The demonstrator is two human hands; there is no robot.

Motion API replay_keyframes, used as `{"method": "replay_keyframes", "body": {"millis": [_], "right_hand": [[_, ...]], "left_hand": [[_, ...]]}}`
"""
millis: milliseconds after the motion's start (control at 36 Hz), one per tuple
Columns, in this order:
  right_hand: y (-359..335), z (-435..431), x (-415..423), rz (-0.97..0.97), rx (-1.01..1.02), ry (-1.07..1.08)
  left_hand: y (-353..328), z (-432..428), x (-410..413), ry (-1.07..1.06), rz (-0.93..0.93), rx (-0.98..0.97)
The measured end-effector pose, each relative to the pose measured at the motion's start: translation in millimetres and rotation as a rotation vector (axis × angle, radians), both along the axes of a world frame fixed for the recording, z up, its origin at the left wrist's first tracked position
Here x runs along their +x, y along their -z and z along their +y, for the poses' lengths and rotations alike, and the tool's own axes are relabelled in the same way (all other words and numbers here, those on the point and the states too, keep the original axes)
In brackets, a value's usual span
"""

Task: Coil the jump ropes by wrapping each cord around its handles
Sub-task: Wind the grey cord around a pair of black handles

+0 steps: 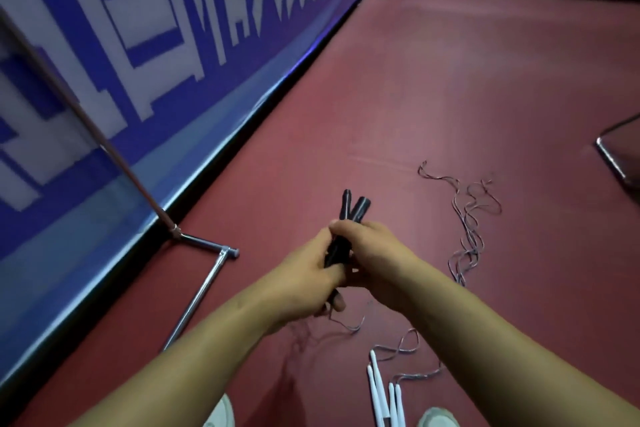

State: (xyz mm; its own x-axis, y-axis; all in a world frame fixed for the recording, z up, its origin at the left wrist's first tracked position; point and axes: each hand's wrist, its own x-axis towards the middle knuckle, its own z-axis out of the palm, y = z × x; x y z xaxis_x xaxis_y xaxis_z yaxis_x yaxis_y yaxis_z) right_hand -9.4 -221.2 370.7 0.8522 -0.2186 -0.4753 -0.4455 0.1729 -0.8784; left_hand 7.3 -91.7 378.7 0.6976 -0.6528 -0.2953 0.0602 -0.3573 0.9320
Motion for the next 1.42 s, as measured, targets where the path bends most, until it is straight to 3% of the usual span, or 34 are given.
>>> {"method": "replay_keyframes", "body": {"millis": [111,222,333,472,667,722,806,889,972,1028,1139,1194,1306,1417], "right_hand": [[-17,4,-22,0.018,0.069,0.039],[-18,6,-38,0.001,0.104,0.076],[-12,6,-43,0.024,0.148,0.125],[-15,-2,-36,0.021,0.16,0.187],[-32,-32,-37,0.003,0.366,0.009],[-35,-46,-40,0.013,0.383,-0.086],[-34,-52,-45,0.055,0.264,-0.306],[-33,-38,-50,0.06,0.018,-0.466],[-31,-20,-50,0.062,-0.321,-0.561],[-26,-15,-48,0.065,-0.44,-0.546],[-23,-15,-48,0.041,-0.447,-0.508],[-26,-17,-49,0.012,-0.411,-0.541],[-31,-23,-53,-0.016,-0.267,-0.548],[-32,-31,-55,-0.066,-0.332,-0.522]], "left_hand": [[-9,17,-15,-0.119,-0.04,-0.028],[-2,28,-25,-0.077,-0.034,-0.002],[0,30,-19,-0.057,-0.15,0.112],[-9,34,-4,-0.027,-0.181,0.053],[-18,45,19,-0.087,-0.266,-0.025],[-17,49,24,-0.101,-0.371,0.01],[-15,51,25,-0.077,-0.562,0.049],[-10,46,21,-0.002,-0.729,-0.007],[-2,38,18,0.01,-0.77,-0.041],[1,32,16,-0.017,-0.783,-0.052],[8,29,18,-0.109,-0.732,0.059],[7,30,19,-0.089,-0.551,0.123],[-1,33,22,-0.066,-0.202,-0.059],[-8,38,27,-0.063,-0.118,-0.188]]}}
